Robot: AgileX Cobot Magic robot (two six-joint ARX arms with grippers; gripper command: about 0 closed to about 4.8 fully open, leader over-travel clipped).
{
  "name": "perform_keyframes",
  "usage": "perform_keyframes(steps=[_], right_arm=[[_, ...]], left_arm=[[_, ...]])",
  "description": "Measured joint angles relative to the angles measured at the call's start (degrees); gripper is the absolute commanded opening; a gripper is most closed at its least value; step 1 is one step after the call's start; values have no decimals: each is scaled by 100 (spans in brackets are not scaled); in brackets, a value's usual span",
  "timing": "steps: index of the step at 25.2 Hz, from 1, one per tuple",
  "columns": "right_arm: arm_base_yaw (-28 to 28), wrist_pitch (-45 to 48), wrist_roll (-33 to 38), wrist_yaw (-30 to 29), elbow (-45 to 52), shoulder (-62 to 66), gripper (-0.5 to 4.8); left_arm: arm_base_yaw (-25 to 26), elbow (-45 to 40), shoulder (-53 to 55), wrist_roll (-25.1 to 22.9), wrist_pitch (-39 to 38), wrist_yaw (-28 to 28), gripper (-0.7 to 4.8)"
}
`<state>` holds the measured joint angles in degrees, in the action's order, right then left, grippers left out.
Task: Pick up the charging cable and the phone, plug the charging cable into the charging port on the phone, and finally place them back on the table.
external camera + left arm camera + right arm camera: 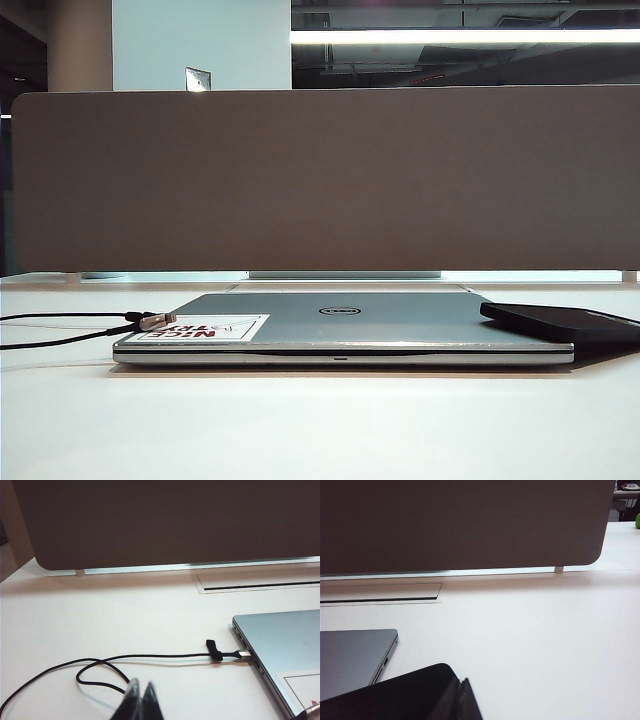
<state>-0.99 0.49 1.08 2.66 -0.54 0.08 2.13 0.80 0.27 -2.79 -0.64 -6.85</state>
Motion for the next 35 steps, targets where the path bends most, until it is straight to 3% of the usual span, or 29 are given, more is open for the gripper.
perform_keyframes(steps=[11,15,21,26,32,35], right_arm=[[0,59,0,-4,0,0,-5],[2,61,15,-7,-186,0,-6],[4,-881,164,-9,-1368,22,-6],[4,-1687,195,-7,-2312,527,-6],[7,-2035,199,-9,-2933,1226,-6],[9,-2135,221,-149,-3265,1670,-6]], left_arm=[[0,2,-2,28,2,0,-6],[0,85,0,695,260,0,-6],[0,1010,127,1016,428,0,-6],[0,1884,1158,1019,424,2,-6],[-2,2745,2245,1062,365,0,-6],[-4,3303,2809,1314,-74,2,-6]])
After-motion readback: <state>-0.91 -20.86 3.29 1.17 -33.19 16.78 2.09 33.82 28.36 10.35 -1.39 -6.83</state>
